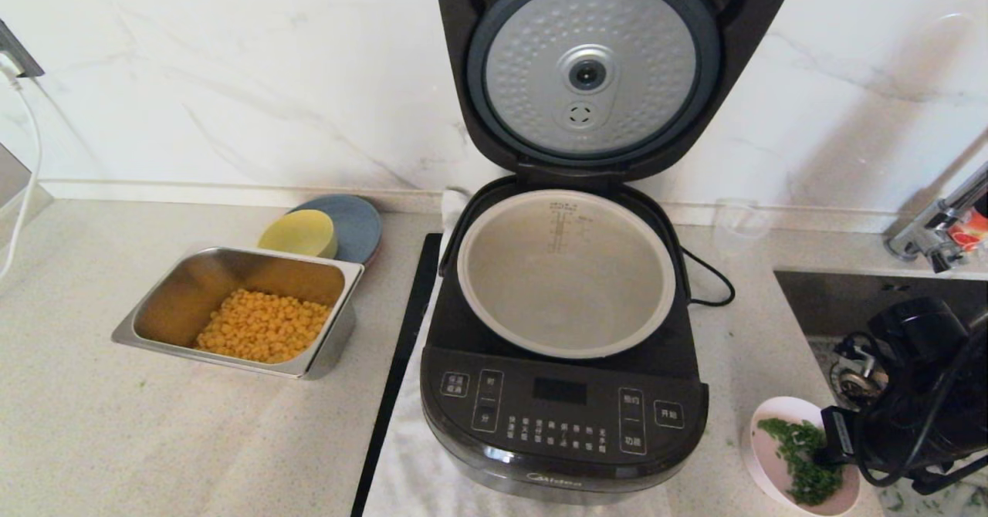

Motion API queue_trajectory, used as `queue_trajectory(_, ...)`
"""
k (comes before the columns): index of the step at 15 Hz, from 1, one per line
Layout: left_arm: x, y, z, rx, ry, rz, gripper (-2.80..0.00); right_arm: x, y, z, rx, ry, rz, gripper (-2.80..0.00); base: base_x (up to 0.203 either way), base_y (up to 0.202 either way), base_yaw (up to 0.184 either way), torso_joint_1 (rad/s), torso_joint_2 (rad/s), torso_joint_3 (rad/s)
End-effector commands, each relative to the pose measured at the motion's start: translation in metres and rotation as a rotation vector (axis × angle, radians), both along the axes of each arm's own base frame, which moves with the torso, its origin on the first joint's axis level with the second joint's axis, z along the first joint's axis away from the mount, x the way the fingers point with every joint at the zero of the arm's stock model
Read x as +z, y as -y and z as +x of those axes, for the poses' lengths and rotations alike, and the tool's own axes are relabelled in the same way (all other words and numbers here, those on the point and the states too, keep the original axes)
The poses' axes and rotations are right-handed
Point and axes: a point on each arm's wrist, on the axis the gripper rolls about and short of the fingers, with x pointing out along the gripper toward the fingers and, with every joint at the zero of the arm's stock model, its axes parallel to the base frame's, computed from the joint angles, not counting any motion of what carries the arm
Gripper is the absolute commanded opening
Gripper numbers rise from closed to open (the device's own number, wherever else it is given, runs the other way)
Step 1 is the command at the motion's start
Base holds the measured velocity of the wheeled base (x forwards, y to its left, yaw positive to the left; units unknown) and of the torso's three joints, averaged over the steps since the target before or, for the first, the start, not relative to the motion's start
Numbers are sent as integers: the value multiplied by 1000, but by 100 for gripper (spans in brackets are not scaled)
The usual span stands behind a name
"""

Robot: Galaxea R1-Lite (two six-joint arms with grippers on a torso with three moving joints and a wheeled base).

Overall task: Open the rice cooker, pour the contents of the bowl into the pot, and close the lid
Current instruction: Fill a bowl with water from the tap

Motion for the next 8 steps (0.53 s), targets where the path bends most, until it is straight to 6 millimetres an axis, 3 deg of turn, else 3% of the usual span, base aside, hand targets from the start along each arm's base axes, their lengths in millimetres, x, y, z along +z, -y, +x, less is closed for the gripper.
queue_trajectory(1, 0, 0, 0, 0, 2, 1, -280, 5, 0, 0, -7, 20, -1, -280, 0, 0, 0, 0, 0, 0)
queue_trajectory(8, 0, 0, 0, 0, 2, 1, -280, 36, 3, -8, -67, 94, 40, -280, 0, 0, 0, 0, 0, 0)
